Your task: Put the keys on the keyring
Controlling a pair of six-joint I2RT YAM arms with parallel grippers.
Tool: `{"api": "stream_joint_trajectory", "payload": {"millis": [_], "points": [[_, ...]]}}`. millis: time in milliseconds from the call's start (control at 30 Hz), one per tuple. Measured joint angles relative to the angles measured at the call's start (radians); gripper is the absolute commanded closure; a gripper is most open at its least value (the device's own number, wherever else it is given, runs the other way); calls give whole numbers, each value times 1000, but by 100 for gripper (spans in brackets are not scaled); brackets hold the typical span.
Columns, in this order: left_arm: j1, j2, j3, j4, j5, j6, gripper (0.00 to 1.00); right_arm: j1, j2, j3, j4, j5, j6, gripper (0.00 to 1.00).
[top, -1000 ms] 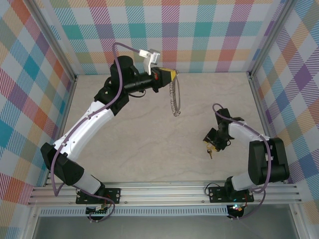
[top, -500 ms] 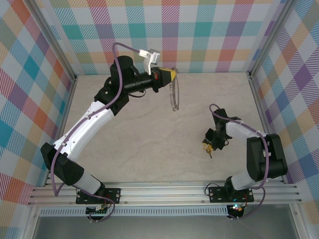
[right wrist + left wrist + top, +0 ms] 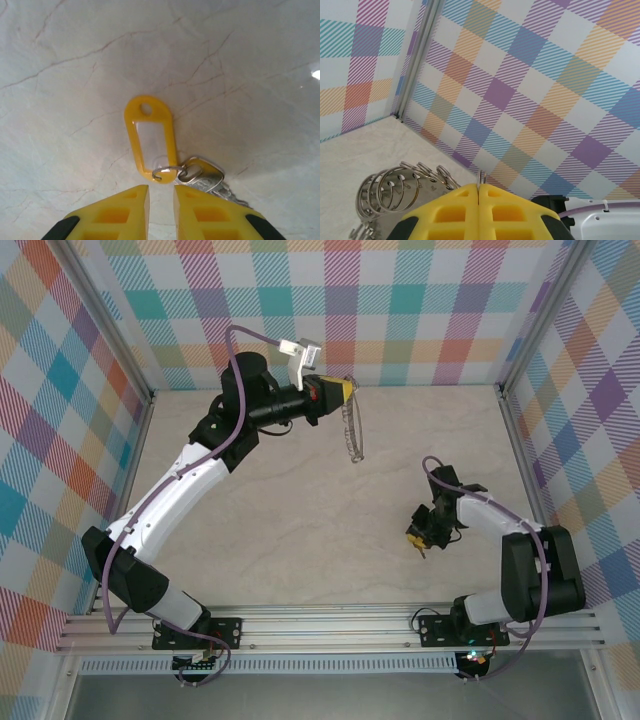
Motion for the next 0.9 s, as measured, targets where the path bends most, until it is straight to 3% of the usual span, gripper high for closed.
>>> {"api": "stream_joint_trajectory", "payload": {"millis": [133,200,467,767,900], "points": [[0,0,0,0,0,0,100,2,-14,-8,-3,-6,9,59],[0,0,0,0,0,0,100,2,-23,-8,-7,2,14,54],[0,0,0,3,0,-8,100,2,-30,13,-43,71,26,53],[0,0,0,3,0,-15,100,7,90,74,-32,91,14,52],[0,0,-1,3,-3,-15,100,35,137,103,-26,91,1,58]]}}
